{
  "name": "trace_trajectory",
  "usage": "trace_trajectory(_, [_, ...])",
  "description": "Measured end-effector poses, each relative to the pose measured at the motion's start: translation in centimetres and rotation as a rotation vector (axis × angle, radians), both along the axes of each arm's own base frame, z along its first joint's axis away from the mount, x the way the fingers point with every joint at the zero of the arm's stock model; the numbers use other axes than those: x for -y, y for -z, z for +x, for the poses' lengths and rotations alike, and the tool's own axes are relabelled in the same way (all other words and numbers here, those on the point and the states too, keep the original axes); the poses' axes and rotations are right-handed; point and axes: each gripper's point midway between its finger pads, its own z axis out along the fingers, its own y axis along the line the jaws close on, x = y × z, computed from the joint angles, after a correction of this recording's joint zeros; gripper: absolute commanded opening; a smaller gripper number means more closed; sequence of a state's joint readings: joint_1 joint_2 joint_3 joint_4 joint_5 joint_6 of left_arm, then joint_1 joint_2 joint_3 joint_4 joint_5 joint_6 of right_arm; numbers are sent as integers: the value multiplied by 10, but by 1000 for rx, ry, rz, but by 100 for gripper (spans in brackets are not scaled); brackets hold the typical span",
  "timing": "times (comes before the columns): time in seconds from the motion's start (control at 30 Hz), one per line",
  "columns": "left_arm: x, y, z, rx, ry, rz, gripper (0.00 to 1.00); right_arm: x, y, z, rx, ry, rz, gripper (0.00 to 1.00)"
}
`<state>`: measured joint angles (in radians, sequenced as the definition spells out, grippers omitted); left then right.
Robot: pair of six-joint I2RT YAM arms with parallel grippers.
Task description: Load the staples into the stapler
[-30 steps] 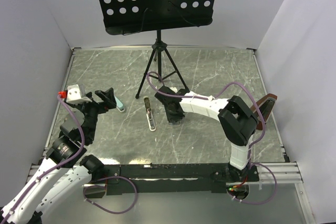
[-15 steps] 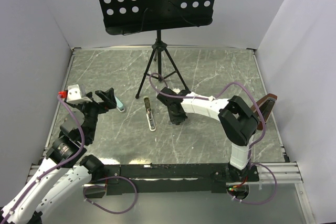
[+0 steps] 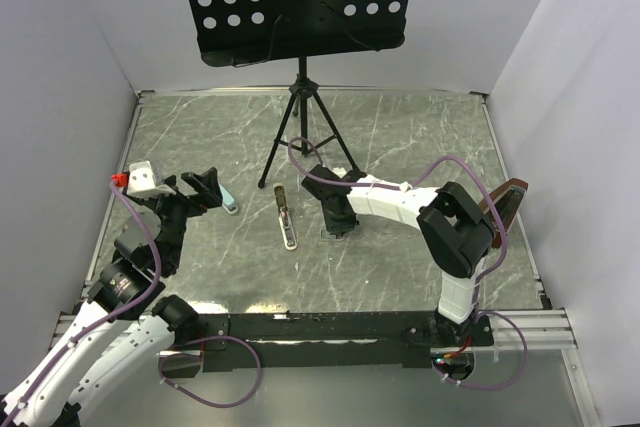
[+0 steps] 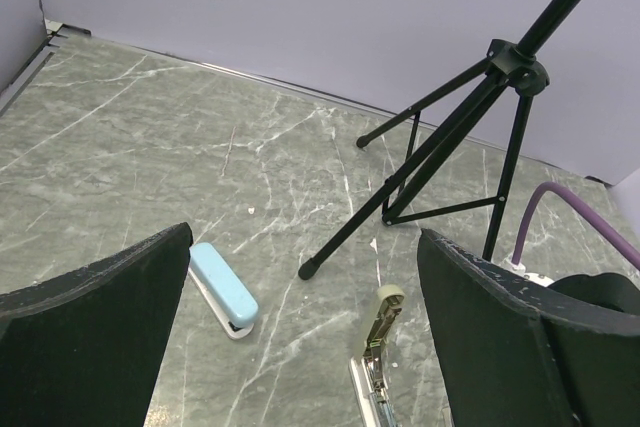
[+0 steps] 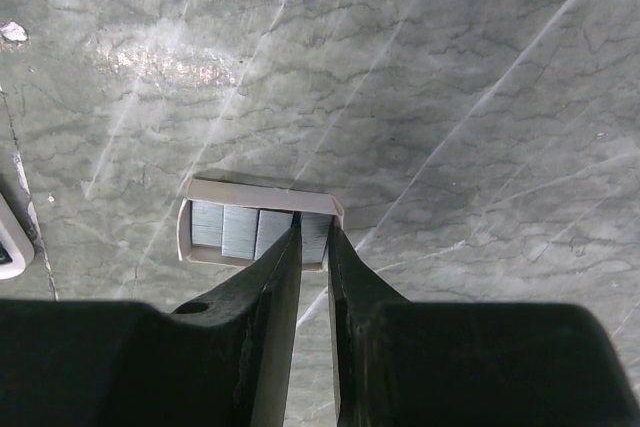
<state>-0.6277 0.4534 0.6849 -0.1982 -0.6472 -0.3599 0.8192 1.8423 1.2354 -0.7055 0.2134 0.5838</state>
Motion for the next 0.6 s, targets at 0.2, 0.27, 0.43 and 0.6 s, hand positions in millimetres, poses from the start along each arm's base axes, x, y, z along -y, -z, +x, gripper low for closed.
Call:
trace_trajectory(0.2, [0,0,0,0,0,0,99,0,1,0,-10,8,28,25])
trace_trajectory(0.27, [0,0,0,0,0,0,100,0,1,0,-17,14,43,25])
trace_trajectory(0.43, [0,0,0,0,0,0,99,1,3,0,-32,34,91,26])
trace_trajectory(0.6, [0,0,0,0,0,0,99,2,6,-1,-53,52,128,27])
